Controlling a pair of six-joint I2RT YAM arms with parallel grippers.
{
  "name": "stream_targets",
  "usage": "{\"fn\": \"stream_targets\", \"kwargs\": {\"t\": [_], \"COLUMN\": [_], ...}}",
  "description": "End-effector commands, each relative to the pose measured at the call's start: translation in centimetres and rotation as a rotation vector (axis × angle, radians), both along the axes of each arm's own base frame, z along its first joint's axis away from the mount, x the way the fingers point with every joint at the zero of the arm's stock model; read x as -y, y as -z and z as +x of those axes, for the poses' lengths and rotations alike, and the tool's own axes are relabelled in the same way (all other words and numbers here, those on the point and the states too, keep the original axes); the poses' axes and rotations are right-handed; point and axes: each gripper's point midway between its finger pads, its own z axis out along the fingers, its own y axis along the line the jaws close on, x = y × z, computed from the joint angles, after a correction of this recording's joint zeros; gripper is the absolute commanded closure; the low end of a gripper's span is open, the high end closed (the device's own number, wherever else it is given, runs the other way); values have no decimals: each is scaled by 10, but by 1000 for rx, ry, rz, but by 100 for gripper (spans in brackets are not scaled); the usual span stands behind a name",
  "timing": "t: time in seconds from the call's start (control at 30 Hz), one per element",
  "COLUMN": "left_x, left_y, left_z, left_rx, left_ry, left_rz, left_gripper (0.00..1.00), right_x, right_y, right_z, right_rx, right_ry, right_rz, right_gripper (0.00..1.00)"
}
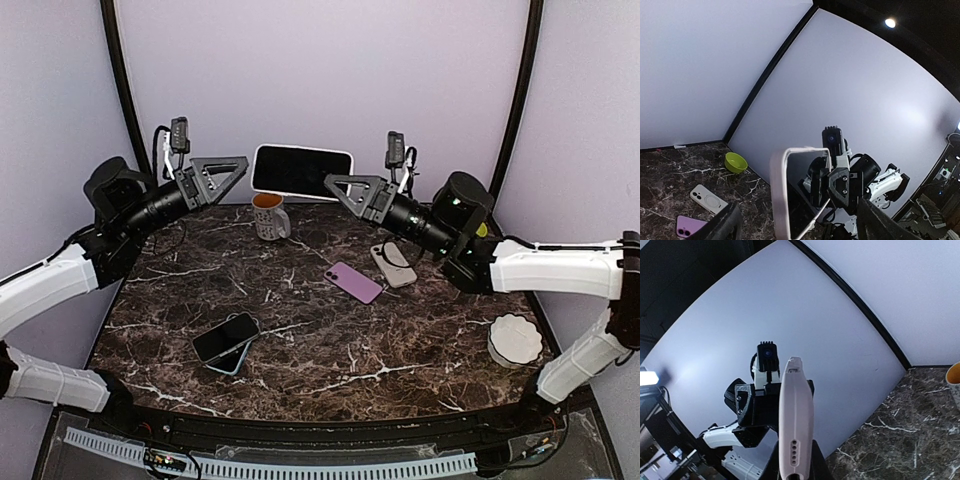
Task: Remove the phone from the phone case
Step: Pass from the left arm to the right, then remove the phone case from the phone.
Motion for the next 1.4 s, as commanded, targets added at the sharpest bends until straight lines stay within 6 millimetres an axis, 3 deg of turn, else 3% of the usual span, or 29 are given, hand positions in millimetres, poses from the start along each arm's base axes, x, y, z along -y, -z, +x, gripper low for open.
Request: {"fn": "stream_targets", "kwargs": {"t": [0.0,0.17,0.37,0.53,0.67,0.83,1.0,1.13,1.37], "left_x": [-11,-12,-1,10,9,5,5,5,19], "left_y": [8,15,26,43,58,78,92,108,130], "left_z": [-14,-22,-28,-52,-77,-95,-107,-125,-149], "left_rx": [164,309,452,588,680,740,791,889,953], "left_ry": [-38,-23,59,224,326,386,443,503,570], "left_rz": [169,285,374,406,385,397,383,359,389], "left_gripper": [18,14,10,13,15,17,22,31,36], "right_x": [28,38,41,47,68,87,77,69,61], "right_y": [-26,-20,1,11,10,17,32,52,69], "right_z": [-4,-3,0,-22,-36,-63,-85,-117,-136], "right_rx": [160,219,275,441,554,713,868,1051,1134], "right_ry": [133,193,170,122,190,216,114,-68,-252], "right_rz": [-46,-167,-306,-382,-333,-273,-334,-360,-380], "right_gripper": [100,100,100,100,100,100,100,100,100]}}
